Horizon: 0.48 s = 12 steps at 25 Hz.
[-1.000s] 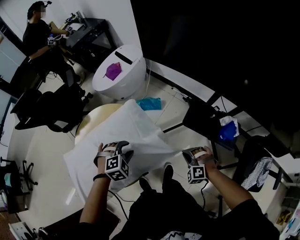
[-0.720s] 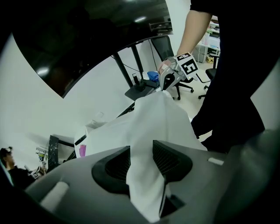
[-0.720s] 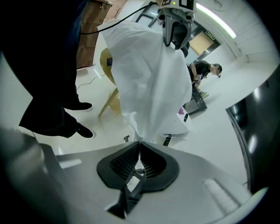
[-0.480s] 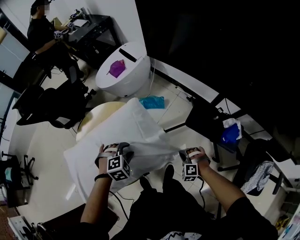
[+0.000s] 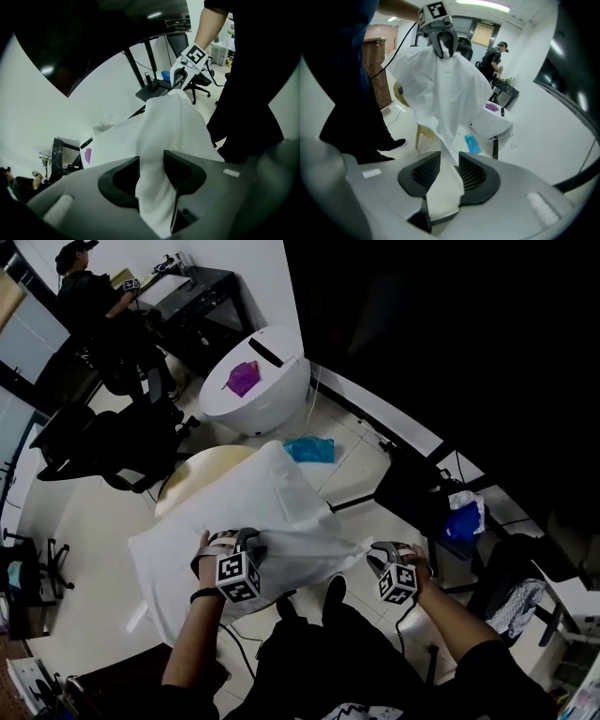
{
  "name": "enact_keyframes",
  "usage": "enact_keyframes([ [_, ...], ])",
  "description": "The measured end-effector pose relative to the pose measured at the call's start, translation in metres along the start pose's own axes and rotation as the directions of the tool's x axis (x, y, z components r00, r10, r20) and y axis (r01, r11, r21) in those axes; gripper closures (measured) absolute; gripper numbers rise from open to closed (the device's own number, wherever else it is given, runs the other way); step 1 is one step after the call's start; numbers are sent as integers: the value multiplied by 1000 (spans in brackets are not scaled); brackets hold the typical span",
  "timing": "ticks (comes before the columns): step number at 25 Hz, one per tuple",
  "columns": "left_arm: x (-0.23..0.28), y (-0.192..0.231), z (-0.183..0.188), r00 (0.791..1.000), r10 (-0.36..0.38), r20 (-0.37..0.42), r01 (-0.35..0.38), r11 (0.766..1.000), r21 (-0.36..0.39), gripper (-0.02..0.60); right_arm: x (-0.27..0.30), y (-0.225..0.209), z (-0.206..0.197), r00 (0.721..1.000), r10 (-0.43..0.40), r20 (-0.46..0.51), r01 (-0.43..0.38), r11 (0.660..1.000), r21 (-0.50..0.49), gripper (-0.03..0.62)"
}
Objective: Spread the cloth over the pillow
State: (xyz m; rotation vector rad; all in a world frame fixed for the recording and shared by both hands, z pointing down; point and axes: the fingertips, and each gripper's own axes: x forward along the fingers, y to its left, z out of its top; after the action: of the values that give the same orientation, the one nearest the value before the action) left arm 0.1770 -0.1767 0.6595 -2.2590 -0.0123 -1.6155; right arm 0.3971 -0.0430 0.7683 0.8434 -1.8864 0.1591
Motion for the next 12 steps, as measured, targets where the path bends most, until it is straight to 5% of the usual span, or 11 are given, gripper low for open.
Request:
enact_keyframes([
  [6, -2, 0, 2, 1000, 8, 6, -8, 1000, -17, 431, -44, -60, 12, 994, -80, 79, 68, 987, 144, 462],
  [12, -9, -1, 6, 998, -5, 64, 5, 1000, -9, 431, -55, -117, 77, 972, -175, 155, 152, 977, 149, 462],
])
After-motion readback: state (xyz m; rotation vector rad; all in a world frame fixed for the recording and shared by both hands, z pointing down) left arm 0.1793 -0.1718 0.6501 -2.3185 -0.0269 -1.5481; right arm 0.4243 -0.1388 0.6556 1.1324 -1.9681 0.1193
